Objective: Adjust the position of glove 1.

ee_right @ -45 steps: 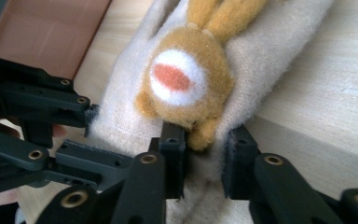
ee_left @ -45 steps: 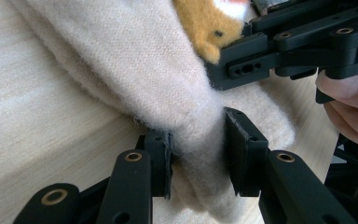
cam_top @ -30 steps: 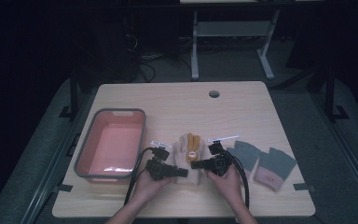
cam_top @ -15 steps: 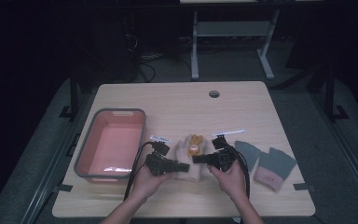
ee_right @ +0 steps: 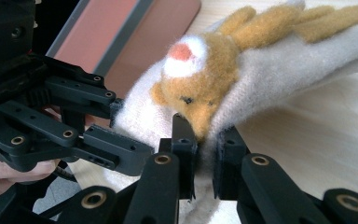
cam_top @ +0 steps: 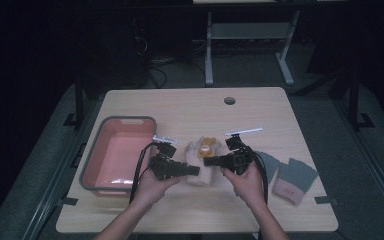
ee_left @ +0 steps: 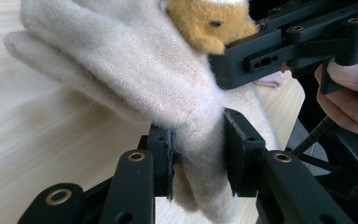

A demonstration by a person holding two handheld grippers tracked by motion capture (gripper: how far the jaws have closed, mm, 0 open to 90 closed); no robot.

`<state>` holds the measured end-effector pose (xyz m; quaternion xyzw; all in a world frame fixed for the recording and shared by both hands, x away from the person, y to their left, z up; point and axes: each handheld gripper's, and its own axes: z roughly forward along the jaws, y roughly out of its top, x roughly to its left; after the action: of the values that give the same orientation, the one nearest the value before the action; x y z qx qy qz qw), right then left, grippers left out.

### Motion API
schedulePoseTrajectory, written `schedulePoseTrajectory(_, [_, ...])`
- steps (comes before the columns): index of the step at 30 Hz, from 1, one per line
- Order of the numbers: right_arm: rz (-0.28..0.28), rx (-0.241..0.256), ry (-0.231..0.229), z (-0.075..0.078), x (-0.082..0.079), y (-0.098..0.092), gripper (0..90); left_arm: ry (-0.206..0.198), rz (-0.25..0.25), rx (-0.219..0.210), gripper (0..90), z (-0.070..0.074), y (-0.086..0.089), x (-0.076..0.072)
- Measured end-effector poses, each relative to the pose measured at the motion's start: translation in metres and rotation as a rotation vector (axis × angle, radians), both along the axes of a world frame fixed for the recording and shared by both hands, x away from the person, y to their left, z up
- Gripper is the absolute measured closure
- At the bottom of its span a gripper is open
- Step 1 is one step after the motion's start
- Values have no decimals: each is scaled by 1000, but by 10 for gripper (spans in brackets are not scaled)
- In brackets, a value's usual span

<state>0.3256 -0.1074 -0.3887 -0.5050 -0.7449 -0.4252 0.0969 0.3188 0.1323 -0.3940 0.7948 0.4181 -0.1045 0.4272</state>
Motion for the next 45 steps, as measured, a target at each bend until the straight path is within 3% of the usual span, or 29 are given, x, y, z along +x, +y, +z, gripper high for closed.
schedulePoseTrajectory(25, [42, -4, -30, 45, 20, 30, 814, -44, 25, -13, 666, 42, 31, 12])
schedulePoseTrajectory(30, [53, -13, -48, 52, 25, 35, 814, -60, 25, 5, 666, 51, 35, 14])
schedulePoseTrajectory(42, [69, -2, -50, 66, 33, 45, 814, -82, 34, -2, 666, 66, 48, 18])
schedulePoseTrajectory(45, [72, 3, -56, 71, 34, 48, 813, -80, 44, -21, 666, 69, 52, 17])
